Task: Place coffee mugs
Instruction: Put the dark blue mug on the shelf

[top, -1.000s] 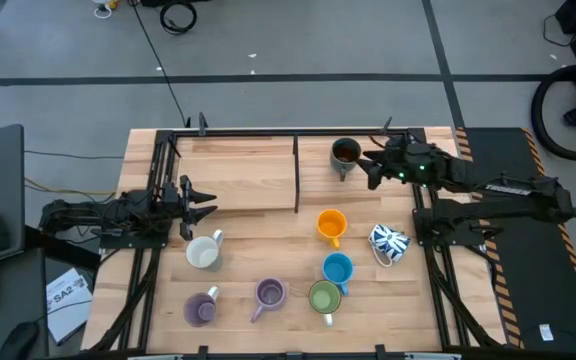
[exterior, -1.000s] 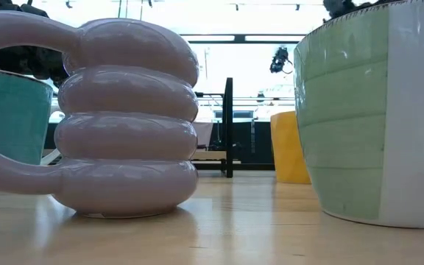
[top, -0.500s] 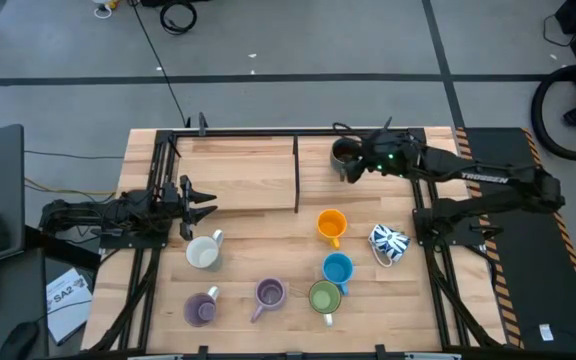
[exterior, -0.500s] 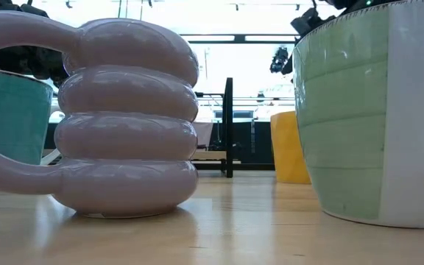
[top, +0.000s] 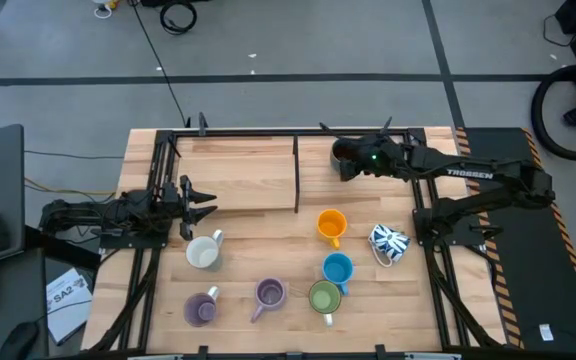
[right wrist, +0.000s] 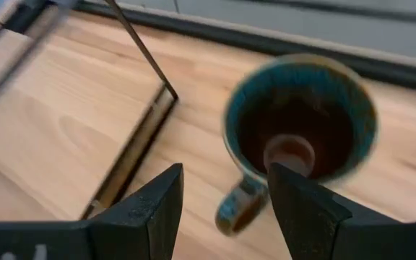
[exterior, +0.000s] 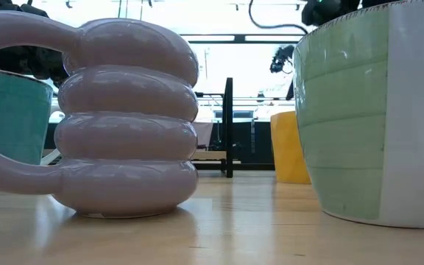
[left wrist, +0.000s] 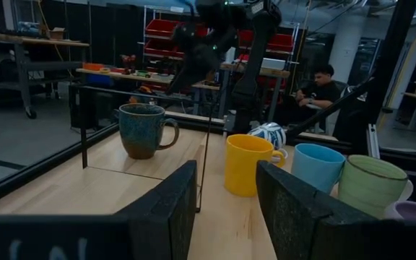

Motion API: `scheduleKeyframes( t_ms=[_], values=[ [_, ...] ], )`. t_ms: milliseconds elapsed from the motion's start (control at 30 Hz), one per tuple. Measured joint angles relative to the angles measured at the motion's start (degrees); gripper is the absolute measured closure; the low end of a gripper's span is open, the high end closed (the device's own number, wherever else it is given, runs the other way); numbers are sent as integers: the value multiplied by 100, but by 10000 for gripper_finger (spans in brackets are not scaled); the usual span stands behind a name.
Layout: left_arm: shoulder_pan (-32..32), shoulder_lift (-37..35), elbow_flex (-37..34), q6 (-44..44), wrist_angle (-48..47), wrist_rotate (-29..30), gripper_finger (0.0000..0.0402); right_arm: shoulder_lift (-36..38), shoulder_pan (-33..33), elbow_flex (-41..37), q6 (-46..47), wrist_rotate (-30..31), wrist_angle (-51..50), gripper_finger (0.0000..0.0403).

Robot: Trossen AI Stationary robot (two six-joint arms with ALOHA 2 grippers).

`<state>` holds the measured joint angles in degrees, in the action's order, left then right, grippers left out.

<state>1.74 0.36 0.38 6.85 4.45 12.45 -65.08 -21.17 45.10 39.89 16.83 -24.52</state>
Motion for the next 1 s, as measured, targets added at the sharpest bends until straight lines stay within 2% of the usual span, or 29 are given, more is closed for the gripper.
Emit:
scheduleKeyframes(
  t_ms=[400,767,1000],
  values=[
    [-1,0,0,0,-2,0,251,-868,0,0,780,-69,-6,195],
    [-1,0,0,1,-2,0,251,-1423,-48,0,1013,-58,3,196],
    [0,0,-1,2,-2,-1,251,-1546,-225,-2,1261,-43,-10,211]
  ],
)
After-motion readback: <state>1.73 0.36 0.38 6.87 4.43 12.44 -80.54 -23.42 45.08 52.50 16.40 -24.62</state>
